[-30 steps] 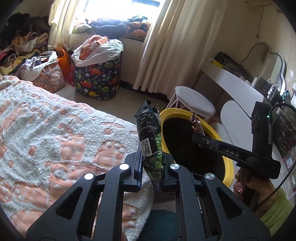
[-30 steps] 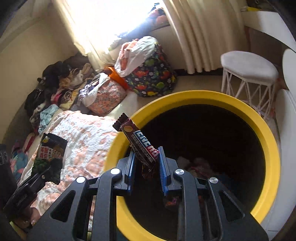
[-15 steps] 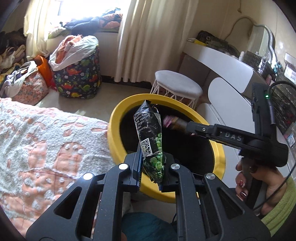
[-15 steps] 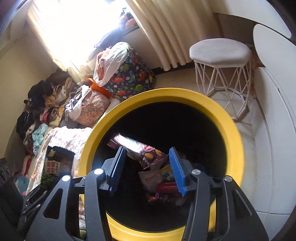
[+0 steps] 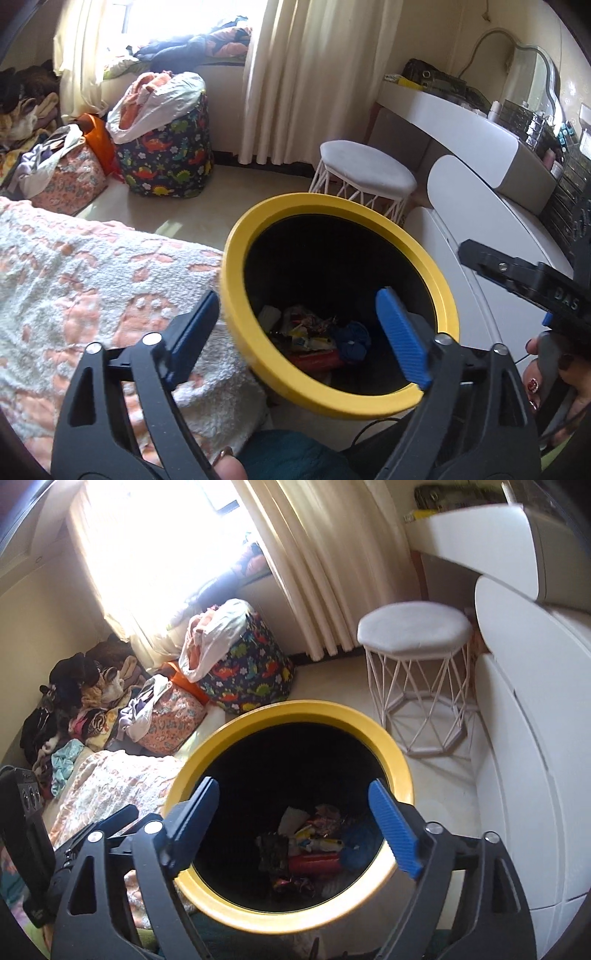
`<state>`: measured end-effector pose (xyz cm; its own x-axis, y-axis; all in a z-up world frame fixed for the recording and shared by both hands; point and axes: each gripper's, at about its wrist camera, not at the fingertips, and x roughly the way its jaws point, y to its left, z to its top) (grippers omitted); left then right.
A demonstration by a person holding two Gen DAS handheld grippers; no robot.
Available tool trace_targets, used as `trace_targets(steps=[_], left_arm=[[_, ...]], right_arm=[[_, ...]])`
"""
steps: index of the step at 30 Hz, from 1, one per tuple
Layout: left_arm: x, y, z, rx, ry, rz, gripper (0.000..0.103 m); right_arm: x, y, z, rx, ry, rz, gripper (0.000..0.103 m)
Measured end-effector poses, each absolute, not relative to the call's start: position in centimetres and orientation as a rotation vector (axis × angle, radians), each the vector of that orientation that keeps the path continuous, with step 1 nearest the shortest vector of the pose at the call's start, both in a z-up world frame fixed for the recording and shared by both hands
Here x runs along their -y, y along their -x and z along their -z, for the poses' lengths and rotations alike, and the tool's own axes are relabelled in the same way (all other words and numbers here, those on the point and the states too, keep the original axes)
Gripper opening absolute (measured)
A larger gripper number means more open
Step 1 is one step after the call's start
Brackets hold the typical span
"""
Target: Collect trash
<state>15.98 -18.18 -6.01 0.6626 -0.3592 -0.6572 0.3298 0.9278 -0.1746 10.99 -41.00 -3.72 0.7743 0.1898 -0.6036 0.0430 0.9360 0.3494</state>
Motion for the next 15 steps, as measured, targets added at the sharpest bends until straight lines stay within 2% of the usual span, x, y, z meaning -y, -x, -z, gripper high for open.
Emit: trace_targets(steps=[2,4,15], left_arm=[[17.3,-15.3,5.4,-0.733,0.046,0.368,0.091],[16.3,-14.5,4.7,-0.71,0.053,0.342,0.092],[10.8,-10.1,2.5,-0.633,0.076,0.157,0.092]], right_arm=[[40.4,-10.0,3.0,-0.635,-0.324,-0.077,0.093],[39.8,-9.0,2.4,-0.59,-0.303,-0.082,0.096],[34.5,-3.9,0.5,-0.41,-0.232,-0.167,0.096]])
